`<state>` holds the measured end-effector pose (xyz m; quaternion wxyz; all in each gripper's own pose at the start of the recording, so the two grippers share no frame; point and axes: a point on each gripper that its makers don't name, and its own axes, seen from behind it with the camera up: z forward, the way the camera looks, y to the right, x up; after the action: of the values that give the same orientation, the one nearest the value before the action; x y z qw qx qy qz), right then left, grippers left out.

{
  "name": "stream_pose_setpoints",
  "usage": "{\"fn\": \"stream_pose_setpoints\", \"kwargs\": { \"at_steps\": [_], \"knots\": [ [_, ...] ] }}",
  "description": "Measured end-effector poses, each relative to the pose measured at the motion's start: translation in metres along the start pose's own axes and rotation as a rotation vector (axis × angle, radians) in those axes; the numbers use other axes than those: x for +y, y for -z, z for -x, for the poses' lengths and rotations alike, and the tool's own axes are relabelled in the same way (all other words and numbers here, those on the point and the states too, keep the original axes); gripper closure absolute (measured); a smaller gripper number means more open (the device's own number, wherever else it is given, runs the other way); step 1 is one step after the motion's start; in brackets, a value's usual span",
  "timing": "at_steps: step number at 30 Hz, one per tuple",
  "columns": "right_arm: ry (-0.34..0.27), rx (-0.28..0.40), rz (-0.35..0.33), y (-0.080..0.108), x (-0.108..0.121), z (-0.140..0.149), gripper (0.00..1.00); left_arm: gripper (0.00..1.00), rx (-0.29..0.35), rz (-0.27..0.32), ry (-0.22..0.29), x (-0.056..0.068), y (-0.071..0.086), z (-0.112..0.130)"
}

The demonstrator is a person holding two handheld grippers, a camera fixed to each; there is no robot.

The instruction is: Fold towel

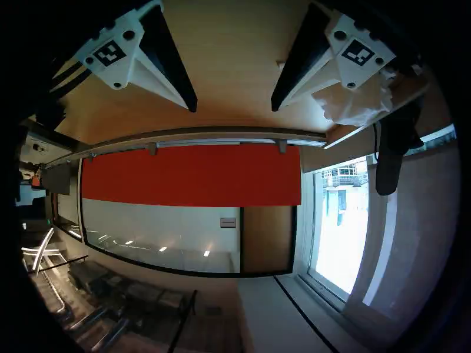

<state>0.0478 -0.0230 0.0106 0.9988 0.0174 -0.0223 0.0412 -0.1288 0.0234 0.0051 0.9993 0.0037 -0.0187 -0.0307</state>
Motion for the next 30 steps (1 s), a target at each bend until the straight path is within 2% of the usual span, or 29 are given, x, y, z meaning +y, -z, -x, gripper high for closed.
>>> {"fn": "stream_pose_setpoints", "kwargs": {
  "at_steps": [12, 20, 30],
  "knots": [
    [-0.003, 0.011, 0.014, -0.001, -0.003, 0.028, 0.01, 0.07, 0.024, 0.010, 0.020, -0.011, -0.001, 0.046],
    [0.010, 0.010, 0.009, -0.003, -0.009, 0.042, 0.01, 0.07, 0.051, 0.017, 0.020, -0.010, -0.002, 0.060],
    [0.019, 0.006, 0.021, -0.003, -0.005, 0.047, 0.01, 0.07, 0.066, 0.008, 0.027, -0.014, -0.004, 0.072]
  ]
}}
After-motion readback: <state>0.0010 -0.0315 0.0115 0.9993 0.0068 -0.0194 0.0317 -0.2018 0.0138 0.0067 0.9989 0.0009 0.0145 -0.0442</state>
